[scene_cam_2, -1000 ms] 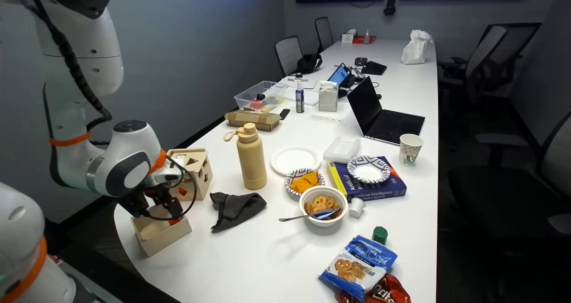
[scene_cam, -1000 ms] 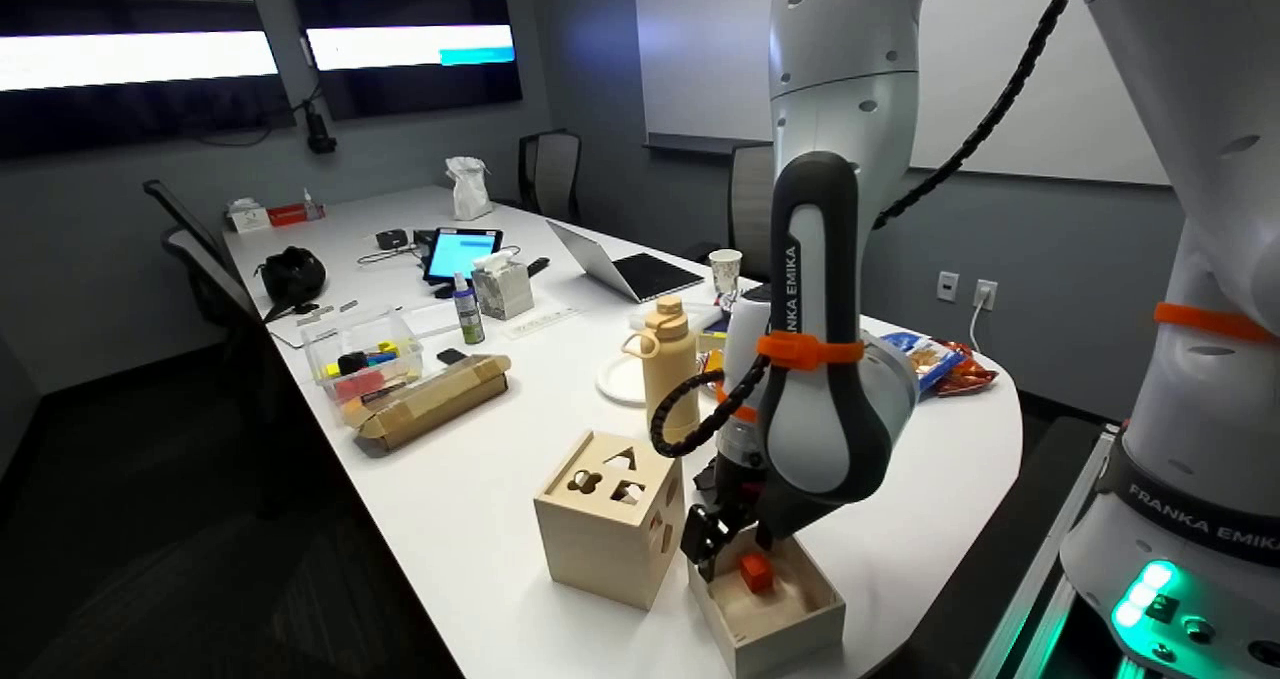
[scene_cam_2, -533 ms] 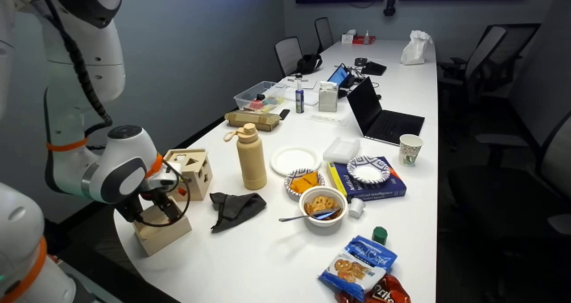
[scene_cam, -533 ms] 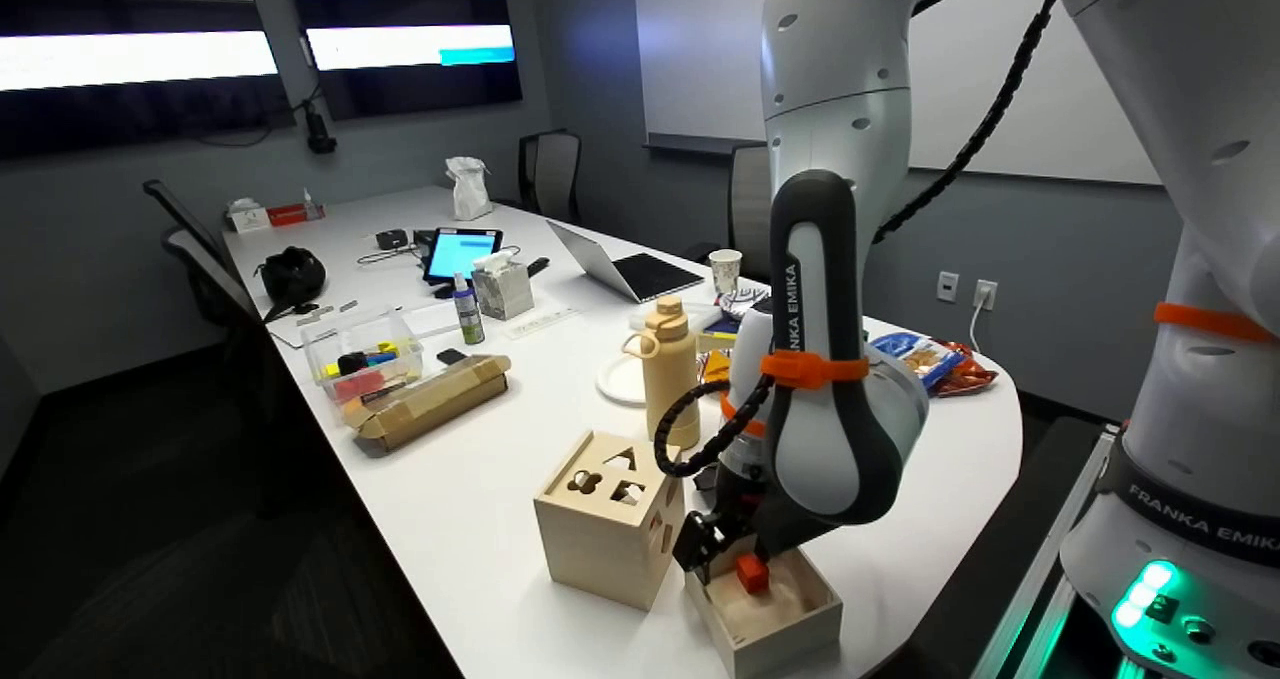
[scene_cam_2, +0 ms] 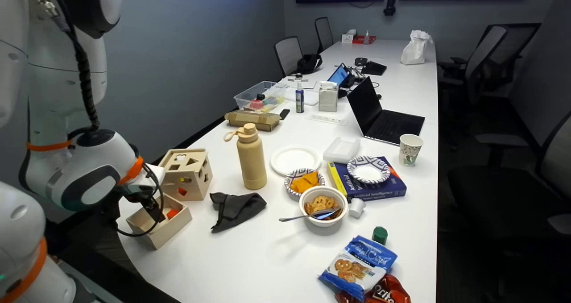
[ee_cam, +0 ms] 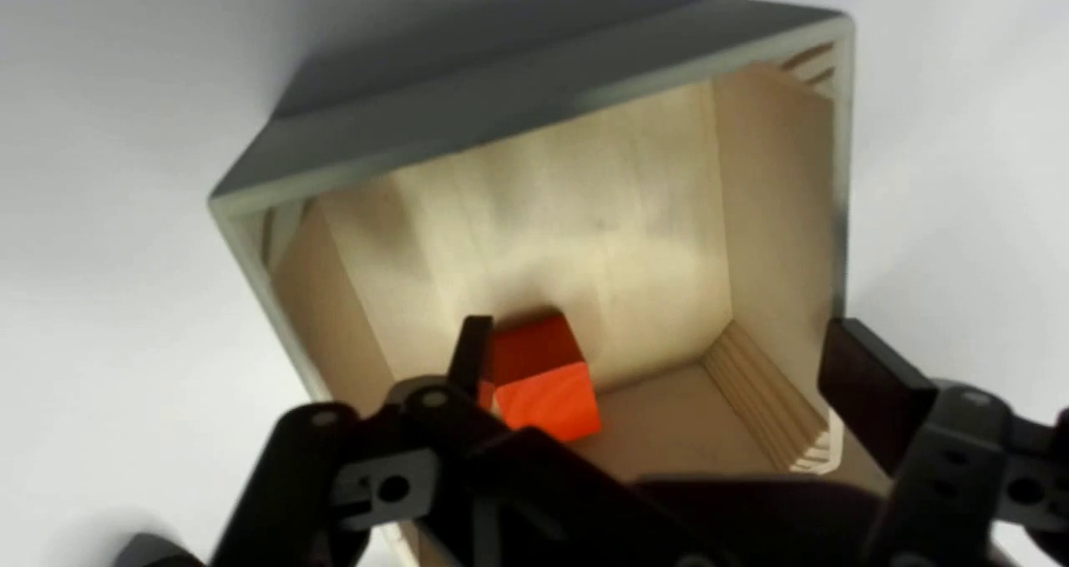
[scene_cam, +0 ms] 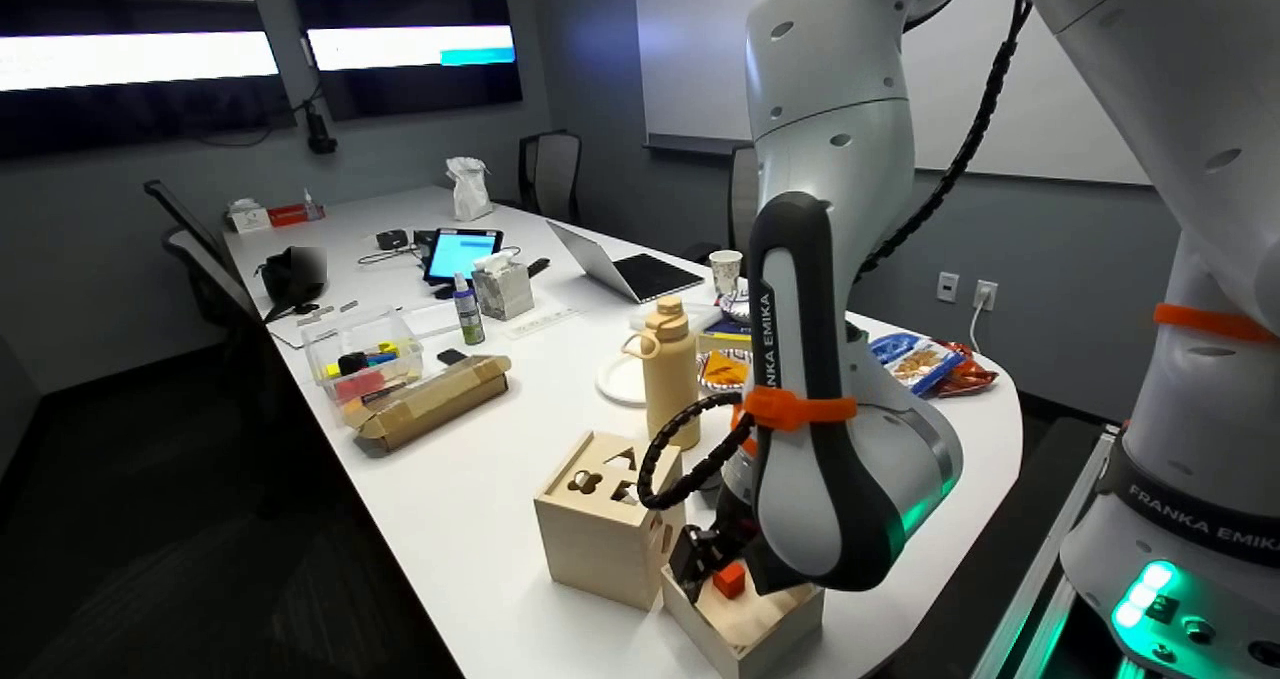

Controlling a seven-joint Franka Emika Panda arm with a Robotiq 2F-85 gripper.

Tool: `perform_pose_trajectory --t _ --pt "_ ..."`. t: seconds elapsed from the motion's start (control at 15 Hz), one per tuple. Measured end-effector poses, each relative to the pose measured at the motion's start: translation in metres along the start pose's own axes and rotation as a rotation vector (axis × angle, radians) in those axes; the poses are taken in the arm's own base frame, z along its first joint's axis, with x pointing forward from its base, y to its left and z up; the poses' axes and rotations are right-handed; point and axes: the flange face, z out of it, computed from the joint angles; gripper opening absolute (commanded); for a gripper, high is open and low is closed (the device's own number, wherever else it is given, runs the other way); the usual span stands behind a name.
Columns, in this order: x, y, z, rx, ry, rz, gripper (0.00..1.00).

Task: Remove the orange block from the wooden box and put it in the shape sorter through the square opening

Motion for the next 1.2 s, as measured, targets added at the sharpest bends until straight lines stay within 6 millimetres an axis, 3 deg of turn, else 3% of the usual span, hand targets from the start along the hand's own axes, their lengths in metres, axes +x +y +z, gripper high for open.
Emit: perform_pose_trajectory --t 0.47,0.67,0.87,1.2 --pt "-0.045 -0.016 -0.033 -0.038 0.067 0.039 1.0" --pt "-0.055 -0.019 -0.048 -0.048 0.066 0.035 1.0" --pt "-0.048 -0.015 -0.054 -0.065 0.056 0.021 1.0" --pt "-0.012 0.008 -0.052 -0.094 0.035 -0.026 1.0"
